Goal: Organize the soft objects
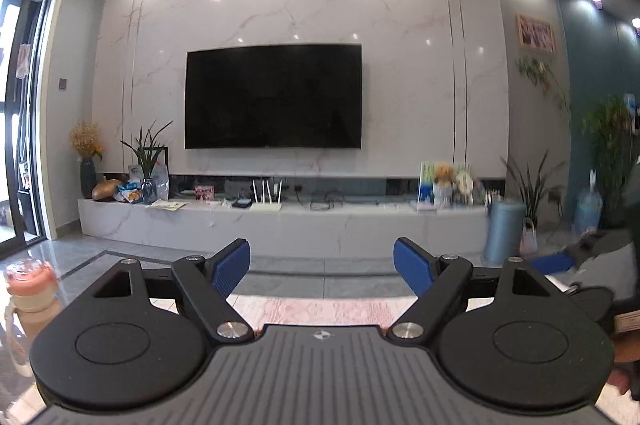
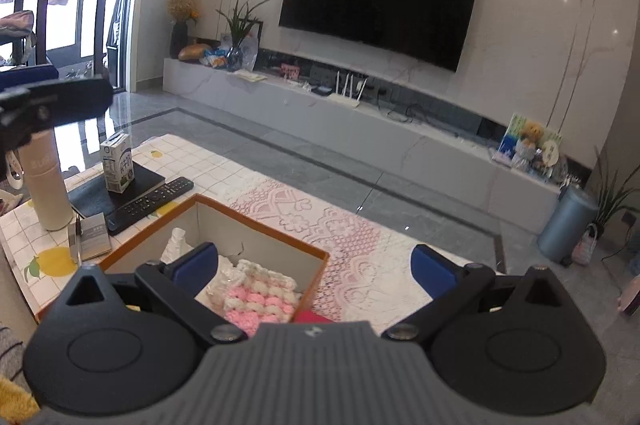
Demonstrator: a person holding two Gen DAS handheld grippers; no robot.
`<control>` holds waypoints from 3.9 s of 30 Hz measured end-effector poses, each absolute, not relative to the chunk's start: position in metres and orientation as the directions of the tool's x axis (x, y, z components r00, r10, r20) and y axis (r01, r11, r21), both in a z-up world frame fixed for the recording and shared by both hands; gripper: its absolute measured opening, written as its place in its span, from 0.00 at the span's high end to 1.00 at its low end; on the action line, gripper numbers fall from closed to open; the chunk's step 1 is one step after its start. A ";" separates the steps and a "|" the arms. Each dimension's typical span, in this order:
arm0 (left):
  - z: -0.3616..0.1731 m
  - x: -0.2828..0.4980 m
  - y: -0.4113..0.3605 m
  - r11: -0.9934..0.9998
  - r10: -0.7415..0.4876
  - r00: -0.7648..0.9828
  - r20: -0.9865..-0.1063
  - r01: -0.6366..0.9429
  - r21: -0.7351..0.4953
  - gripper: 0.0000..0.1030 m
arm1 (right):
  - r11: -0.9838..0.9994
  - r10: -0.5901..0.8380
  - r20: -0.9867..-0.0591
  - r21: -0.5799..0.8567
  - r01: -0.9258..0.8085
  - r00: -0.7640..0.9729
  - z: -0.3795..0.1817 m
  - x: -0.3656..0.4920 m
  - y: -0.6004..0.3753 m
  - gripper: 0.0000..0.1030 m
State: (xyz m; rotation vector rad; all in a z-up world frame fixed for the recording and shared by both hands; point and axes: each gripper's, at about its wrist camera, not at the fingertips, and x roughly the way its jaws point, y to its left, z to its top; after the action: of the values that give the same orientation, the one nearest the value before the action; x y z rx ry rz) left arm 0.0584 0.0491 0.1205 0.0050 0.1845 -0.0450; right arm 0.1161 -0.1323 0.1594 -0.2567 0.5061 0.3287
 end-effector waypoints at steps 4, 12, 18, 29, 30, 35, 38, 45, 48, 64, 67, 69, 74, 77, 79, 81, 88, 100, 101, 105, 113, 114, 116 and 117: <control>0.114 0.046 0.043 0.997 -0.038 0.972 -0.231 0.021 -0.077 0.10 | 0.933 0.181 -0.482 -0.191 -0.305 0.857 0.157 0.083 -0.150 0.02; 0.076 0.031 0.020 0.998 -0.054 0.948 -0.314 0.046 -0.035 0.26 | 0.950 0.197 -0.500 -0.114 -0.290 0.843 0.123 0.039 -0.171 0.02; 0.044 0.029 0.007 0.999 -0.048 0.922 -0.385 0.038 -0.034 0.26 | 0.961 0.193 -0.512 -0.072 -0.266 0.837 0.097 0.030 -0.175 0.02; 0.013 0.028 -0.007 0.998 -0.048 0.918 -0.394 0.058 0.013 0.09 | 0.977 0.205 -0.531 0.067 -0.201 0.822 0.056 0.027 -0.192 0.02; 0.012 0.028 -0.010 0.998 -0.040 0.919 -0.391 0.054 0.024 0.05 | 0.976 0.211 -0.533 0.079 -0.201 0.819 0.053 0.027 -0.192 0.02; 0.006 0.028 -0.011 0.998 -0.051 0.912 -0.407 0.060 0.010 0.04 | 0.974 0.225 -0.540 0.094 -0.207 0.811 0.043 0.026 -0.191 0.02; 0.006 0.027 -0.009 0.998 -0.055 0.912 -0.407 0.061 0.002 0.04 | 0.973 0.226 -0.534 0.086 -0.213 0.815 0.043 0.026 -0.191 0.02; 0.005 0.027 -0.009 0.999 -0.050 0.905 -0.422 0.053 -0.004 0.04 | 0.973 0.223 -0.534 0.078 -0.215 0.815 0.042 0.026 -0.192 0.02; 0.005 0.027 -0.010 0.999 -0.046 0.907 -0.418 0.052 0.003 0.04 | 0.973 0.222 -0.535 0.074 -0.217 0.815 0.041 0.024 -0.192 0.02; 0.003 0.027 -0.010 0.999 -0.034 0.906 -0.422 0.040 0.005 0.04 | 0.970 0.235 -0.539 0.085 -0.226 0.809 0.040 0.023 -0.193 0.02; 0.004 0.028 -0.010 0.999 -0.034 0.900 -0.434 0.038 0.002 0.04 | 0.971 0.235 -0.536 0.086 -0.225 0.811 0.038 0.022 -0.194 0.02; 0.004 0.029 -0.010 0.999 -0.040 0.896 -0.442 0.043 -0.001 0.04 | 0.970 0.237 -0.538 0.083 -0.229 0.809 0.038 0.022 -0.193 0.03; 0.004 0.028 -0.010 0.999 -0.033 0.895 -0.444 0.035 -0.005 0.04 | 0.969 0.240 -0.538 0.090 -0.228 0.808 0.038 0.023 -0.193 0.02; 0.005 0.029 -0.009 0.999 -0.039 0.892 -0.449 0.036 -0.016 0.04 | 0.969 0.245 -0.538 0.102 -0.226 0.806 0.038 0.023 -0.194 0.02; 0.005 0.030 -0.009 0.999 -0.038 0.893 -0.448 0.035 -0.014 0.04 | 0.969 0.245 -0.538 0.102 -0.226 0.807 0.038 0.023 -0.193 0.02; 0.005 0.030 -0.008 0.999 -0.039 0.894 -0.447 0.036 -0.014 0.04 | 0.969 0.244 -0.539 0.101 -0.226 0.806 0.038 0.023 -0.193 0.02; 0.006 0.030 -0.004 0.999 -0.052 0.891 -0.451 0.043 -0.030 0.04 | 0.969 0.242 -0.528 0.094 -0.228 0.814 0.039 0.021 -0.193 0.02; 0.005 0.031 -0.006 0.999 -0.042 0.888 -0.458 0.038 -0.018 0.04 | 0.970 0.237 -0.536 0.089 -0.225 0.810 0.038 0.022 -0.192 0.02; 0.005 0.031 -0.006 0.999 -0.037 0.888 -0.457 0.032 -0.019 0.04 | 0.971 0.235 -0.537 0.089 -0.222 0.810 0.038 0.022 -0.192 0.02; 0.004 0.029 -0.008 1.000 -0.029 0.894 -0.447 0.026 -0.012 0.04 | 0.972 0.234 -0.534 0.094 -0.217 0.812 0.038 0.022 -0.193 0.02; 0.004 0.029 -0.009 1.000 -0.027 0.894 -0.447 0.027 -0.007 0.04 | 0.971 0.237 -0.537 0.098 -0.219 0.810 0.038 0.022 -0.194 0.02; 0.004 0.029 -0.010 1.000 -0.027 0.894 -0.448 0.027 -0.006 0.04 | 0.970 0.238 -0.538 0.100 -0.220 0.809 0.038 0.023 -0.194 0.02; 0.004 0.029 -0.009 1.000 -0.027 0.894 -0.448 0.027 -0.007 0.04 | 0.970 0.240 -0.539 0.101 -0.220 0.808 0.037 0.023 -0.194 0.03; 0.004 0.029 -0.009 1.000 -0.027 0.894 -0.448 0.027 -0.007 0.04 | 0.970 0.240 -0.539 0.100 -0.221 0.808 0.037 0.023 -0.194 0.03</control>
State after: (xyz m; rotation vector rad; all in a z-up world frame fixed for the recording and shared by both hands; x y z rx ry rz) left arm 0.0287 -0.0093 0.0044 -0.0006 0.4649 -0.0280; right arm 0.0227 -0.1939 0.0372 0.0335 0.5809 0.2462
